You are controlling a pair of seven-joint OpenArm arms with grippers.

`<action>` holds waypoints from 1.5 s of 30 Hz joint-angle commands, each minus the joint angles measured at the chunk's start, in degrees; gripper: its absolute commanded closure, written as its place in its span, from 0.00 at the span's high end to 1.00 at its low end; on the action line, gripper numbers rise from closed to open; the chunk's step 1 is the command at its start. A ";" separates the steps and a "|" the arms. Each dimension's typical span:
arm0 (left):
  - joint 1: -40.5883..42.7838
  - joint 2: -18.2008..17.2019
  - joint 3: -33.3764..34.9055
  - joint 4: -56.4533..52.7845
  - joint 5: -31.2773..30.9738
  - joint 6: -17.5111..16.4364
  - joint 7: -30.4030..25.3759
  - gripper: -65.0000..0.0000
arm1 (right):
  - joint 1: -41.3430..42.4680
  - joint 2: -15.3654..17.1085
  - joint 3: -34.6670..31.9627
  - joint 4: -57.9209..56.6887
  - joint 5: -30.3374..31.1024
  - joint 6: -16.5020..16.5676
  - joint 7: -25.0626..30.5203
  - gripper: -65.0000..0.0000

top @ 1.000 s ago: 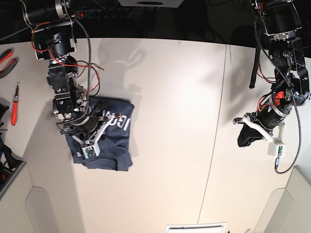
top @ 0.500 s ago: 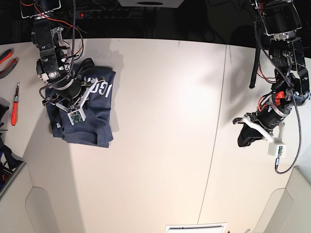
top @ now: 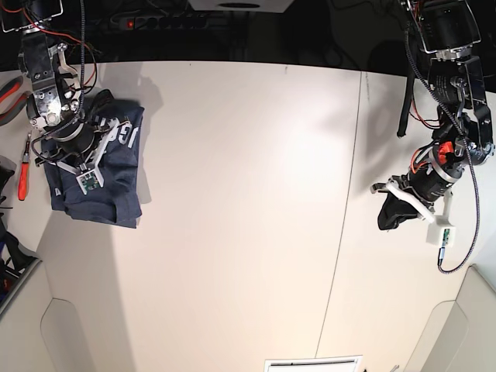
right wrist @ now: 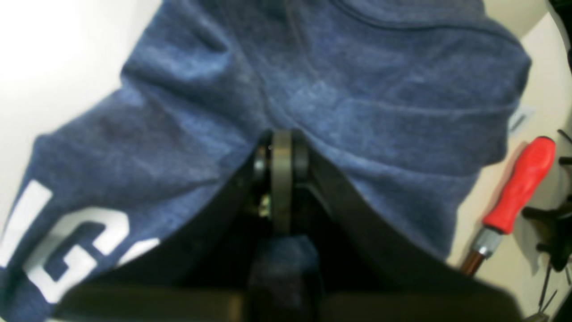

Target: Layout the t-shirt on the table in an organized manner, then fold the t-shirt properly

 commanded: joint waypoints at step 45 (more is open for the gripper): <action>62.18 -20.50 -10.82 -2.47 -30.45 -11.62 10.58 0.00 | -46.29 0.87 6.67 21.24 3.48 12.31 -14.91 0.00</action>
